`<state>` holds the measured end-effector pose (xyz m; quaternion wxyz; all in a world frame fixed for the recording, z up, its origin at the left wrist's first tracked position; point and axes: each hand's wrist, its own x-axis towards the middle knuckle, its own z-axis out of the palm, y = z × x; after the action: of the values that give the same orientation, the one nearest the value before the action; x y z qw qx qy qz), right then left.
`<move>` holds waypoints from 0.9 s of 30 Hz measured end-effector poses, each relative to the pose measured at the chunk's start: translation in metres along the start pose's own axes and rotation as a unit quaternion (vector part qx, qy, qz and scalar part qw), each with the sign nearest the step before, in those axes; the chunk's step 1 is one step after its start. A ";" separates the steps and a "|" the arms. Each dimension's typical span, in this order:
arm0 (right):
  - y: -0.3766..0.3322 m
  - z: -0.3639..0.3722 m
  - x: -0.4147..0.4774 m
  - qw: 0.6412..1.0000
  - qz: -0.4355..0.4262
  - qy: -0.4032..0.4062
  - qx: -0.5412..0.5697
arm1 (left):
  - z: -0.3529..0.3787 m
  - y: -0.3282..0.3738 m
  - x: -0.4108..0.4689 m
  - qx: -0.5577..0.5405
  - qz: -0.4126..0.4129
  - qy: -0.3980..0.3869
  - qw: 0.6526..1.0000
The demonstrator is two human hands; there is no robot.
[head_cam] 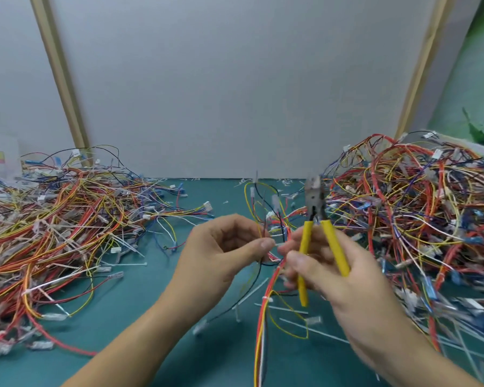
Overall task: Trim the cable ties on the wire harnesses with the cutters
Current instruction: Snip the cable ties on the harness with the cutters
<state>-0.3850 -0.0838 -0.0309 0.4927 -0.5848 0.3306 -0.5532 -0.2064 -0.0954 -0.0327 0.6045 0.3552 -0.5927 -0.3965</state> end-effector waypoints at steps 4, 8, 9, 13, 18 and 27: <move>0.007 0.001 0.000 0.998 -0.026 0.022 -0.046 | 0.003 0.000 -0.002 -0.006 -0.019 -0.015 1.000; 0.007 -0.003 0.002 0.998 -0.031 0.017 -0.060 | 0.005 0.003 -0.005 -0.017 -0.038 -0.046 0.998; 0.007 -0.003 0.003 0.997 -0.029 0.014 -0.064 | 0.005 0.003 -0.005 -0.018 -0.040 -0.051 0.998; 0.006 -0.002 0.002 0.997 -0.036 0.014 -0.065 | 0.005 0.005 -0.004 -0.023 -0.040 -0.049 0.998; 0.005 -0.005 0.001 0.994 -0.063 -0.004 -0.086 | 0.004 0.006 -0.004 -0.025 -0.043 -0.049 0.998; 0.009 -0.008 0.001 0.981 -0.053 -0.025 -0.185 | 0.001 0.002 -0.004 -0.004 -0.091 -0.095 0.991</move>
<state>-0.3908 -0.0893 -0.0396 0.3542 -0.6963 0.3828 -0.4931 -0.2074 -0.0910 -0.0322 0.5082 0.3655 -0.6113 -0.4842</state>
